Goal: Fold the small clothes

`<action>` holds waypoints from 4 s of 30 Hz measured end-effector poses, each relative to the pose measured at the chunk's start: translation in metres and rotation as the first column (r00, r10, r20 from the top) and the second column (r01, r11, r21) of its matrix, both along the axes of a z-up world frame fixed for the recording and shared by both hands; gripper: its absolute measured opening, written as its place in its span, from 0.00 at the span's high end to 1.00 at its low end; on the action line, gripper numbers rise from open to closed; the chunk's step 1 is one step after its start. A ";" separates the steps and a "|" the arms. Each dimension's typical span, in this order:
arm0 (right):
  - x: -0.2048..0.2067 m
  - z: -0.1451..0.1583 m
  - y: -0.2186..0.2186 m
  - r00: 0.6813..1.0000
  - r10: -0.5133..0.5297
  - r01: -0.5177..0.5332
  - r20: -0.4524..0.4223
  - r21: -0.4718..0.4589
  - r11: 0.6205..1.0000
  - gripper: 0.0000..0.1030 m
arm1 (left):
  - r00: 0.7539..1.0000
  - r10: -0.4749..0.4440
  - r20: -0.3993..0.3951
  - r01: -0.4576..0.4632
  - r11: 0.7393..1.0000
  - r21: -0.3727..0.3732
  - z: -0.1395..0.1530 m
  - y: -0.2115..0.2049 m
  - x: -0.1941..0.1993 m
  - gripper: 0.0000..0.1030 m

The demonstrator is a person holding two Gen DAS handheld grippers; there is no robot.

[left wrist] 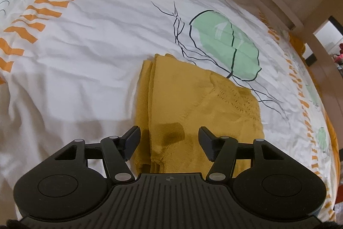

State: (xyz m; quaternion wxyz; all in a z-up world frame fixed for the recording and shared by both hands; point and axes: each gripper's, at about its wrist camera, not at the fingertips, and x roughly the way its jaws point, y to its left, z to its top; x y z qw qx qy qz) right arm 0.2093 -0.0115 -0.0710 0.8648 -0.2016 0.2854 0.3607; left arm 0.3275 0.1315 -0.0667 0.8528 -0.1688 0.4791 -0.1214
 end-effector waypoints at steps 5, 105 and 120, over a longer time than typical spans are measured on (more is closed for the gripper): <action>0.004 -0.003 -0.005 1.000 0.005 -0.005 -0.028 0.008 1.000 0.90 | 1.000 -0.001 -0.001 0.001 1.000 0.003 0.000 0.000 0.000 0.43; 0.052 0.016 -0.224 0.757 -0.307 0.565 -0.576 0.344 0.750 0.61 | 0.967 -0.216 -0.138 0.150 0.914 -0.377 -0.024 -0.060 -0.106 0.82; -0.046 0.010 -0.273 0.675 -0.414 0.688 -0.611 0.319 0.651 0.57 | 0.976 -0.160 -0.145 0.107 0.941 -0.322 -0.031 -0.074 -0.179 0.82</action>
